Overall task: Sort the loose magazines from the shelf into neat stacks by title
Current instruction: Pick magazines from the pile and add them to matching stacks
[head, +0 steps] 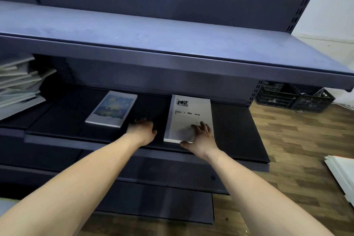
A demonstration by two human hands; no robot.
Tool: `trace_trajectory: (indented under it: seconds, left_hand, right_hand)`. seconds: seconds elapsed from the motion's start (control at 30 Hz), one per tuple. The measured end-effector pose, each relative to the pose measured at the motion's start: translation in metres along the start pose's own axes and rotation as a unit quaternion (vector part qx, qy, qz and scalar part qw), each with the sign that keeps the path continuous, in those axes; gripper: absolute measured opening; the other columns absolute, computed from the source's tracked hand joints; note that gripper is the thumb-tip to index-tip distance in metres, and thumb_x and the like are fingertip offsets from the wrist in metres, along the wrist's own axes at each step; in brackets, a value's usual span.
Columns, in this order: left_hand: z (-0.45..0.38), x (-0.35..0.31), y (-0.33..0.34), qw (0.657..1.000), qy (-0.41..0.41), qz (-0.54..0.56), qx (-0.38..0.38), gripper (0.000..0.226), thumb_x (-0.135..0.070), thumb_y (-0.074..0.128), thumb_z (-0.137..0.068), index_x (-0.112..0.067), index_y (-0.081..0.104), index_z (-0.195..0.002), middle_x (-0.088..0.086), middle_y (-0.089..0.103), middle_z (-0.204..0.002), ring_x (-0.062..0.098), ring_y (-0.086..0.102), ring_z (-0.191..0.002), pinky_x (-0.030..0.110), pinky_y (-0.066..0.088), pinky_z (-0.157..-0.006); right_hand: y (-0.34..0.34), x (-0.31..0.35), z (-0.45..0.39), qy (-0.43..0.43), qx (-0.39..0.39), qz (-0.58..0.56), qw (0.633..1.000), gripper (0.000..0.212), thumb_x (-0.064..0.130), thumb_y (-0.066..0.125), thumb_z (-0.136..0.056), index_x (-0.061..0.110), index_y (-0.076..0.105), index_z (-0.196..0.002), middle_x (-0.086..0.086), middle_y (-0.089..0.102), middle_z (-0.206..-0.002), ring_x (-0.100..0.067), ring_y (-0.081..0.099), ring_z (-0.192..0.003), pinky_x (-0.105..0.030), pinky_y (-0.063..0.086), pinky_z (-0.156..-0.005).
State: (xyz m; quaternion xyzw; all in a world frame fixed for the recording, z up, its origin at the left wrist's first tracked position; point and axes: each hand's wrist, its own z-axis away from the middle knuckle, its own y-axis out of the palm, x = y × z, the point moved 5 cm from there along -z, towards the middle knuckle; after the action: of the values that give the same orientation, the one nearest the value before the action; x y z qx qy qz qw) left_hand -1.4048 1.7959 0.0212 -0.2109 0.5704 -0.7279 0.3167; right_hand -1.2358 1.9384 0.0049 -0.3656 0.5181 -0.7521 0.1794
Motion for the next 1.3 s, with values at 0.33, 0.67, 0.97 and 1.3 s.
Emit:
trace_trajectory:
  seconds: [0.33,0.67,0.97,1.3]
  left_hand:
    - [0.055,0.070,-0.013,0.997,-0.045,-0.012,-0.056,0.042,-0.043,0.040,-0.099,-0.014,0.057,-0.125,0.014,0.053,-0.122,0.033,0.050,-0.110,0.039,0.043,-0.081]
    - [0.109,0.179,-0.031,0.986,-0.117,0.007,-0.119,0.049,-0.042,0.045,-0.098,-0.013,0.049,-0.137,0.015,0.050,-0.131,0.034,0.049,-0.119,0.043,0.042,-0.095]
    - [0.162,0.299,-0.034,0.976,-0.156,0.018,-0.152,0.049,-0.042,0.042,-0.098,-0.015,0.044,-0.139,0.013,0.050,-0.131,0.033,0.051,-0.118,0.043,0.041,-0.097]
    - [0.203,0.423,-0.034,0.969,-0.185,0.008,-0.161,0.046,-0.043,0.042,-0.099,-0.014,0.047,-0.135,0.013,0.049,-0.131,0.031,0.051,-0.117,0.040,0.041,-0.094]
  right_hand:
    - [0.007,0.096,0.018,-0.094,0.014,0.011,0.995,0.079,0.054,0.060,-0.088,0.023,0.028,-0.154,-0.007,0.023,-0.160,-0.030,0.016,-0.148,-0.041,0.025,-0.119]
    - [0.030,0.220,0.033,-0.169,0.009,0.026,0.985,0.067,0.050,0.059,-0.091,0.022,0.037,-0.148,-0.012,0.039,-0.150,-0.035,0.035,-0.136,-0.043,0.035,-0.111]
    - [0.073,0.345,0.058,-0.219,-0.006,0.032,0.975,0.069,0.046,0.054,-0.095,0.015,0.029,-0.151,-0.013,0.045,-0.147,-0.034,0.041,-0.133,-0.046,0.037,-0.109]
    - [0.130,0.460,0.082,-0.242,0.009,0.012,0.970,0.072,0.041,0.057,-0.096,0.012,0.025,-0.154,-0.014,0.040,-0.151,-0.032,0.040,-0.136,-0.043,0.037,-0.110]
